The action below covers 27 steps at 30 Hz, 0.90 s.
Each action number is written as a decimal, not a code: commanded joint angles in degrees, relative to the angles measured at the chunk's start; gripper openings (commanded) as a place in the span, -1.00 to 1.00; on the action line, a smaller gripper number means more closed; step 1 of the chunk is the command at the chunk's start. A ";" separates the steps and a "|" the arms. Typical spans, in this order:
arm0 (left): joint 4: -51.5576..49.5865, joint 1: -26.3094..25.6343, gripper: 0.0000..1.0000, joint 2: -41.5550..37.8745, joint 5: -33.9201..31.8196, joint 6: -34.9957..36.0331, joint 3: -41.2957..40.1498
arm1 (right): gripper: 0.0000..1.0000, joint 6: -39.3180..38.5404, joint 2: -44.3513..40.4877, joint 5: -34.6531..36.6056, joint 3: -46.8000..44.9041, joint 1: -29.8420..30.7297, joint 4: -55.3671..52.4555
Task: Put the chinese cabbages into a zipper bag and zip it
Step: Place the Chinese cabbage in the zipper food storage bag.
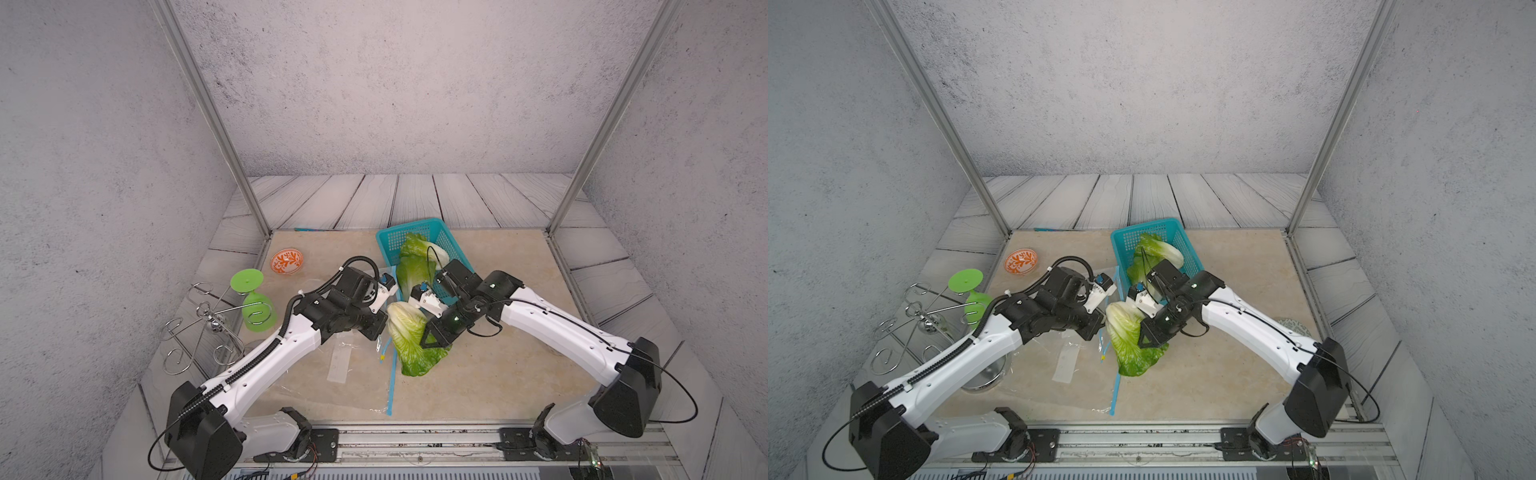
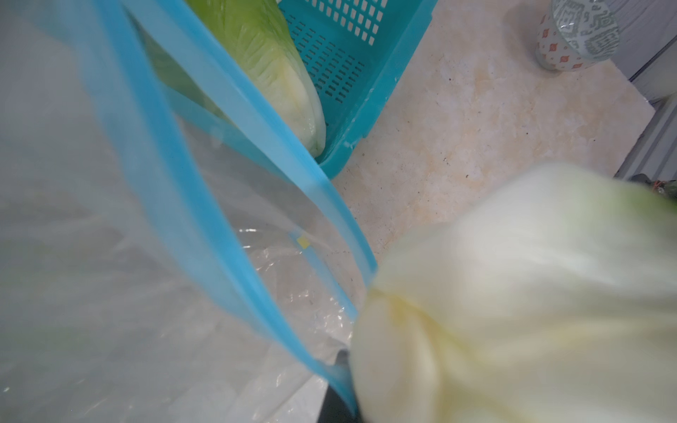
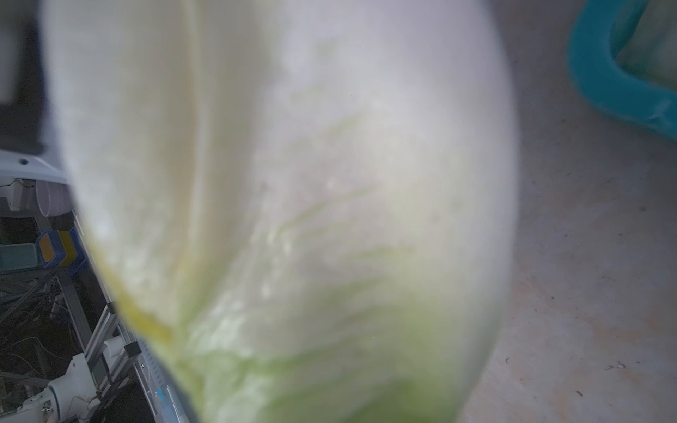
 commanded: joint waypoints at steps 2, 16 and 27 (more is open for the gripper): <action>1.34 -0.29 -1.00 -2.23 5.80 1.68 0.07 | -0.64 -2.09 4.47 0.13 -1.58 -0.19 -1.45; -11.26 -6.75 -1.00 5.97 14.58 8.81 10.25 | -0.64 0.64 1.14 -13.31 -0.52 -6.33 0.71; -15.31 -5.53 -1.00 4.48 6.81 10.65 10.57 | -0.70 -5.00 -1.01 -16.98 -3.11 -9.70 -0.91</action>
